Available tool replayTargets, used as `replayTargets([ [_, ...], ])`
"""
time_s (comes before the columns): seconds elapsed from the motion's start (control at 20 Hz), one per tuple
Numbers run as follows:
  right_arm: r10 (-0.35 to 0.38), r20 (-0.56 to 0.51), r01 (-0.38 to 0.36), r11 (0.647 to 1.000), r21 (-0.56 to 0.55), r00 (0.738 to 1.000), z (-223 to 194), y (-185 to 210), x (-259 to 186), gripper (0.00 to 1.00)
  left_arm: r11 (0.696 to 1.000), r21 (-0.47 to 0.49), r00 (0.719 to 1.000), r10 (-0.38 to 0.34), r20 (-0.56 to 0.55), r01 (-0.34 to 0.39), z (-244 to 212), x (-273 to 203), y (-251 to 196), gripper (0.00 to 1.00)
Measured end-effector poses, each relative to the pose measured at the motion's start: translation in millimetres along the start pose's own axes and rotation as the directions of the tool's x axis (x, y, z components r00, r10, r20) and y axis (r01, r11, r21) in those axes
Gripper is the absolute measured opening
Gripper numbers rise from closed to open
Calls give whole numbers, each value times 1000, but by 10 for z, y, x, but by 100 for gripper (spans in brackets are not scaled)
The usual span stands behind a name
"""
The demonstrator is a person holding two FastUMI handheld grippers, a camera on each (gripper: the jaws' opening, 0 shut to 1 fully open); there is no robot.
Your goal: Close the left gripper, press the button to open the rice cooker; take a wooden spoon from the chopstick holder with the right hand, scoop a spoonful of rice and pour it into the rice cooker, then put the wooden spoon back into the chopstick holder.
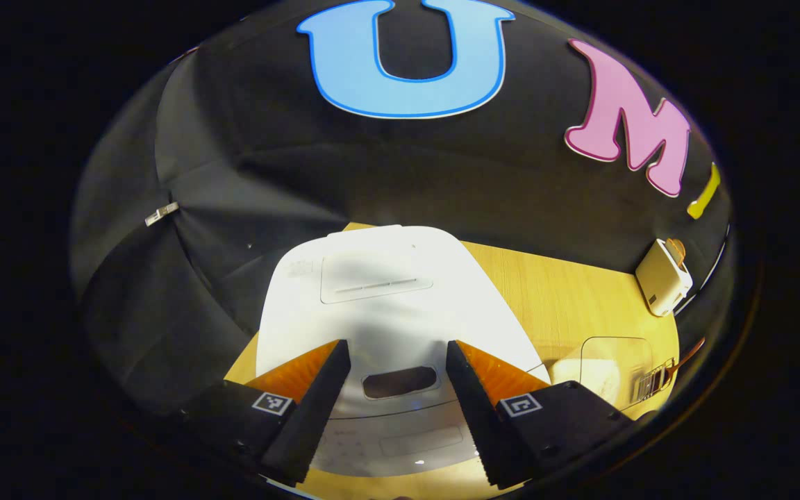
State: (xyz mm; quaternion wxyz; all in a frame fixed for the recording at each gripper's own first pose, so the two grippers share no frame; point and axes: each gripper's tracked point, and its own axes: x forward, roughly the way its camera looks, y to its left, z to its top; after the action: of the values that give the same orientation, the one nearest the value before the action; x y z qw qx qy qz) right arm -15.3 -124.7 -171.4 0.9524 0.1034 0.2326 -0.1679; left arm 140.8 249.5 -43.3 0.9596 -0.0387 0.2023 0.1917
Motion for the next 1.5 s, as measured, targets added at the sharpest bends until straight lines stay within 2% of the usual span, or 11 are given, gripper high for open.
replayTargets([
  [0.35, 31, 5, -31, 999, -26, 1000, -16, 155, 14, 99, 999, 49, 998, -24, 65, 21, 14, -22, -17, 93],
  [0.5, 48, 32, -47, 998, -49, 998, 57, 245, 7, 99, 999, 45, 985, -1, 173, -7, 203, -195, 24, 97],
  [0.65, 67, 77, -62, 996, -62, 995, 194, 346, -8, 99, 997, 80, 949, -12, 314, -14, 469, -515, -13, 97],
  [0.9, 98, 173, -83, 992, -90, 980, 456, 513, -57, 99, 995, 97, 865, -57, 499, 10, 672, -1168, -294, 96],
  [1.0, 115, 218, -93, 990, -110, 969, 584, 599, -106, 99, 993, 115, 837, -89, 541, 31, 656, -1418, -443, 96],
  [1.15, 167, 305, -130, 982, -140, 938, 846, 812, -272, 99, 991, 103, 821, -126, 557, 82, 527, -1737, -674, 96],
  [1.35, 246, 375, -170, 960, -224, 894, 1068, 1106, -545, 98, 977, 102, 822, -211, 529, 186, 210, -1997, -1012, 96],
  [1.5, 296, 373, -200, 940, -276, 879, 1039, 1250, -684, 98, 961, 99, 834, -274, 478, 258, -38, -2100, -1281, 96],
])
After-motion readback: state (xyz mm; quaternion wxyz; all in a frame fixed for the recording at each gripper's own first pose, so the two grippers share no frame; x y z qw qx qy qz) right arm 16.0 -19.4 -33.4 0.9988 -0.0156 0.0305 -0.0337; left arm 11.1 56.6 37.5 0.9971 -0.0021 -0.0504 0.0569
